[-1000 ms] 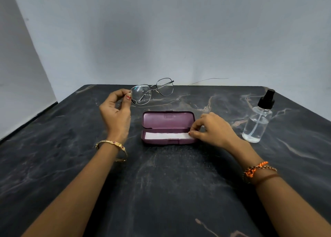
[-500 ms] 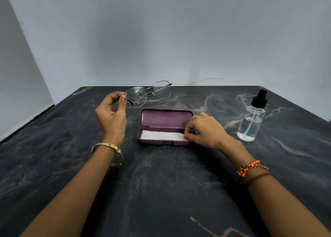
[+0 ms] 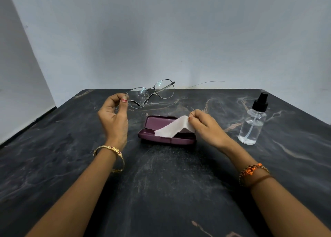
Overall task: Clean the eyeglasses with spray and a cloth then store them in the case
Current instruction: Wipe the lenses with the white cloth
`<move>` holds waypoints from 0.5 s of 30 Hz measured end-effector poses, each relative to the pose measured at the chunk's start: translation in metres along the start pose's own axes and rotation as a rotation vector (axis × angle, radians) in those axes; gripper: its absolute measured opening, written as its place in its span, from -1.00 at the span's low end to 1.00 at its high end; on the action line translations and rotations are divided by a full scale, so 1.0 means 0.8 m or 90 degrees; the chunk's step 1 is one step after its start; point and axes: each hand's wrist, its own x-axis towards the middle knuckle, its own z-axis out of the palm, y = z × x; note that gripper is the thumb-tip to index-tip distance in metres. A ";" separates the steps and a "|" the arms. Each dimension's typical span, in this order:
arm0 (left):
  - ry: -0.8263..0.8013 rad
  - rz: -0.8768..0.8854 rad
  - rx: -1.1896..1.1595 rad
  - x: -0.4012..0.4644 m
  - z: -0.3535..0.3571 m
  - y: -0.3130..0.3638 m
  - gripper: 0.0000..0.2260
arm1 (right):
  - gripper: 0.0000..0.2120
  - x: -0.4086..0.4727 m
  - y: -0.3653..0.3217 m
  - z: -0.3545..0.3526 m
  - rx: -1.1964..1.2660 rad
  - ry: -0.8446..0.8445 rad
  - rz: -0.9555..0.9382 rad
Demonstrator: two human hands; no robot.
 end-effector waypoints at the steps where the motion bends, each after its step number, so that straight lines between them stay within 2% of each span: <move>1: 0.002 -0.004 -0.001 -0.001 0.001 0.001 -0.77 | -0.75 0.001 -0.002 0.001 0.100 0.006 0.037; 8: -0.007 -0.022 -0.011 -0.008 0.006 0.007 -0.78 | -0.78 0.007 -0.014 -0.006 0.722 0.020 0.231; 10: -0.013 -0.023 -0.011 -0.011 0.008 0.007 -0.79 | -0.80 0.006 -0.016 -0.006 0.820 0.030 0.223; 15: -0.038 -0.004 -0.004 -0.014 0.010 0.004 -0.79 | -0.76 0.005 -0.022 -0.002 0.929 0.045 0.173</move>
